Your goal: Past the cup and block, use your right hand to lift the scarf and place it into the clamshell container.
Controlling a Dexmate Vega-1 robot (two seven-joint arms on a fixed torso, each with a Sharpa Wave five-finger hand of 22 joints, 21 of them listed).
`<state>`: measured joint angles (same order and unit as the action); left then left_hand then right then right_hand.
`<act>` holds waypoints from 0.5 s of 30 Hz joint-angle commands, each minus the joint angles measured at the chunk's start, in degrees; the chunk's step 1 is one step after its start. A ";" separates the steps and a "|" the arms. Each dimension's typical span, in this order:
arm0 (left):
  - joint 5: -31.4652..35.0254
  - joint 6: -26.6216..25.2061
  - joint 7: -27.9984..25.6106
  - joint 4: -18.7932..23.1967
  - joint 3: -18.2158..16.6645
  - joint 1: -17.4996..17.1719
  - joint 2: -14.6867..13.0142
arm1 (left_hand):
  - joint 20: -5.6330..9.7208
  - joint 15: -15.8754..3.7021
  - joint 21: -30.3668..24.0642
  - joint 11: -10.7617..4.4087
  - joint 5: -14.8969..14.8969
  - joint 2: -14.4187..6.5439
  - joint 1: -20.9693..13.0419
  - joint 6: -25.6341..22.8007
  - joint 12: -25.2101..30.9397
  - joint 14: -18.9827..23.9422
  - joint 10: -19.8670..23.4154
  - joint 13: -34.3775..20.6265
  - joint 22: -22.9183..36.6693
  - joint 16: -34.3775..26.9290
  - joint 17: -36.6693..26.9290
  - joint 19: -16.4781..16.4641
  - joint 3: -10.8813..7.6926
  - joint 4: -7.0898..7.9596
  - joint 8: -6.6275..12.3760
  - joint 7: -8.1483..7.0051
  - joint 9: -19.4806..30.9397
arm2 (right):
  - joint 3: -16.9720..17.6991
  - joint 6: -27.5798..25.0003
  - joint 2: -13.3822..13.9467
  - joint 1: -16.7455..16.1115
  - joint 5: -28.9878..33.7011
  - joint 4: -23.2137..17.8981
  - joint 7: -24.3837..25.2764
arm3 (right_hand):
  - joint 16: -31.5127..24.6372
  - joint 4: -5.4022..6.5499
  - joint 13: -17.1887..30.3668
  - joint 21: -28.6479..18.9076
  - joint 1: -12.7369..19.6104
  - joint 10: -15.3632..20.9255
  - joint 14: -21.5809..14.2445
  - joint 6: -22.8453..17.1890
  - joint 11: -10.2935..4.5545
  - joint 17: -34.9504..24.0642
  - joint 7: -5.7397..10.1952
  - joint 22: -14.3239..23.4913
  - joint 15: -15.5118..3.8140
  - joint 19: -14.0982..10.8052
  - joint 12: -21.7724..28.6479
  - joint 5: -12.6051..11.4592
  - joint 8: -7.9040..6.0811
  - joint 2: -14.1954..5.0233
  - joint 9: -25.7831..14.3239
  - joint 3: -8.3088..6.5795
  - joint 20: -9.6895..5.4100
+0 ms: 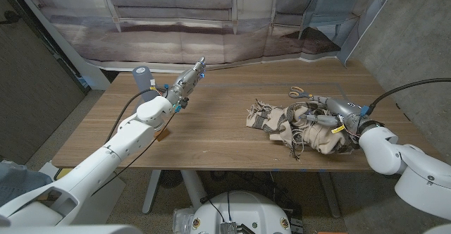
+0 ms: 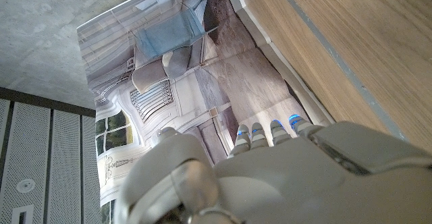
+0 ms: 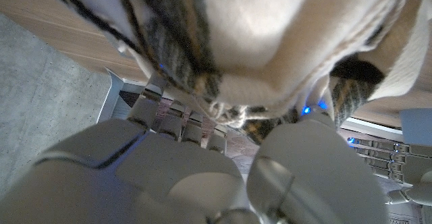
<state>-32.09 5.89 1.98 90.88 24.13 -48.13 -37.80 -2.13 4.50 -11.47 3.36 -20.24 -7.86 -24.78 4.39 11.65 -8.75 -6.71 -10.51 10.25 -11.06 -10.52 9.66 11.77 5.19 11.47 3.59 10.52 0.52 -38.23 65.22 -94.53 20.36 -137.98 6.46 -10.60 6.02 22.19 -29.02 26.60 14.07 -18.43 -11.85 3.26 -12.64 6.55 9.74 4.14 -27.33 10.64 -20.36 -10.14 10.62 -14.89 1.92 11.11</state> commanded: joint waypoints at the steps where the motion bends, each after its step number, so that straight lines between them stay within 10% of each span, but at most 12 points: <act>1: 0.09 -0.42 0.31 -0.48 0.33 0.45 0.25 | -0.20 -0.03 -0.19 -0.12 -0.04 0.13 -0.74 -0.12 -0.04 -0.56 -0.38 -0.24 0.34 0.11 -0.12 7.52 0.40 0.12 0.00 0.22 0.30 | 2.46 1.84 -1.38 -0.94 -1.55 0.45 -1.53 | -0.27 0.41 -0.49 0.58 -1.33 -0.02 -0.09 0.63 0.40 0.17 -0.25 0.18 0.46 -0.32 0.18 -0.35 -0.06 0.05 0.18 1.11 0.25; 15: 0.03 -0.05 0.07 -0.53 0.23 0.17 0.42 | -0.17 0.03 -0.18 -0.17 -0.02 0.10 -0.81 -0.15 -0.02 -0.62 -0.36 -0.24 0.34 0.12 -0.12 7.56 0.49 0.17 -0.02 0.20 0.30 | 3.84 1.99 -2.24 -1.75 -0.63 -0.02 -2.42 | -0.01 1.48 -2.30 2.43 -4.91 -1.35 1.24 1.25 0.03 0.84 -0.40 0.25 0.79 0.68 0.18 -0.60 -0.56 -0.70 0.89 3.78 1.14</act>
<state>-32.07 5.67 2.17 90.42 24.35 -47.85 -37.51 -2.13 4.50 -11.47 3.36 -20.24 -7.86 -24.77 4.39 11.65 -8.75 -6.71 -10.51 10.25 -11.06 -10.52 9.66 11.94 5.35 11.47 3.58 10.52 3.05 -36.55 63.64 -95.42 19.00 -137.66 4.64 -10.60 7.45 19.92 -26.68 22.17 12.86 -17.57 -10.82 3.49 -11.71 5.92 9.74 4.96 -26.55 10.64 -20.57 -10.43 9.78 -13.86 5.22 11.88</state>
